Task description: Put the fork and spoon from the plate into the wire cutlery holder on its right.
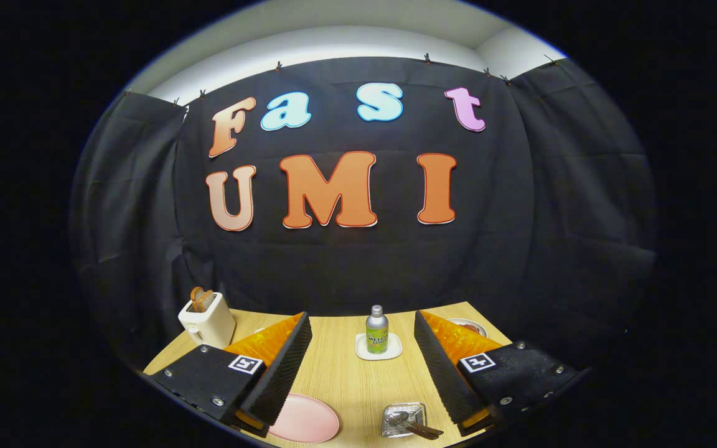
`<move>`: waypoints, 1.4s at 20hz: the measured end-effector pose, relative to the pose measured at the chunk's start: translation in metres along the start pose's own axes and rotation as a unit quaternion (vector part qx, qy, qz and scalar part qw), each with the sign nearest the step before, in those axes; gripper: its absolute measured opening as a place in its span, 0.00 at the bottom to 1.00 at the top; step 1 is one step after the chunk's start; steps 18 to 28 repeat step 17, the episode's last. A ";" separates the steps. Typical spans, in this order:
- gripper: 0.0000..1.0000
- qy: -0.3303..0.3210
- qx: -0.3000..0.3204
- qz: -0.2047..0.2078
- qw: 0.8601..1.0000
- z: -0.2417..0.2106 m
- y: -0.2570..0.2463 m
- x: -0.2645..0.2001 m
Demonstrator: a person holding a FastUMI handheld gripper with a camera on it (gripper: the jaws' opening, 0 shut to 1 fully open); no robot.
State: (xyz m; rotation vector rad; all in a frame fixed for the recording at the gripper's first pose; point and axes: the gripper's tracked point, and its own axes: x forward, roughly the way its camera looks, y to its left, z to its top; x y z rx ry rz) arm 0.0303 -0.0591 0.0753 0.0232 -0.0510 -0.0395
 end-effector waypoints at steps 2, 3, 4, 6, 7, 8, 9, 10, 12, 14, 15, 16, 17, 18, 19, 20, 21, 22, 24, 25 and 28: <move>0.99 0.000 0.005 0.003 1.000 -0.001 0.002 0.002; 0.99 0.001 0.007 0.005 1.000 -0.002 0.002 0.002; 0.99 0.004 0.007 0.006 1.000 -0.003 0.003 0.003; 0.99 0.005 0.005 0.005 1.000 -0.003 0.002 0.004; 0.99 0.004 0.005 0.005 1.000 -0.003 0.002 0.005; 0.99 0.003 0.004 0.005 1.000 -0.002 0.002 0.005; 0.99 0.003 0.005 0.006 1.000 -0.002 0.001 0.006; 0.99 0.004 0.006 0.006 1.000 -0.003 0.001 0.007; 0.99 0.006 0.009 0.009 1.000 -0.003 0.002 0.008; 0.99 0.007 0.006 0.007 1.000 -0.005 0.000 0.010; 0.99 0.010 0.004 0.006 1.000 -0.007 -0.001 0.011; 0.99 0.011 0.004 0.006 1.000 -0.008 -0.001 0.011; 0.99 0.011 0.005 0.006 1.000 -0.007 -0.002 0.011; 0.99 0.011 0.005 0.006 1.000 -0.007 -0.002 0.011; 0.99 0.011 0.005 0.006 1.000 -0.007 -0.002 0.011; 0.99 0.011 0.005 0.006 1.000 -0.007 -0.002 0.011; 0.99 0.011 0.005 0.006 1.000 -0.007 -0.002 0.011; 0.99 0.011 0.005 0.006 1.000 -0.007 -0.002 0.011; 0.99 0.011 0.005 0.006 1.000 -0.007 -0.002 0.011; 0.99 0.011 0.005 0.006 1.000 -0.007 -0.002 0.011; 0.99 0.011 0.005 0.006 1.000 -0.007 -0.002 0.011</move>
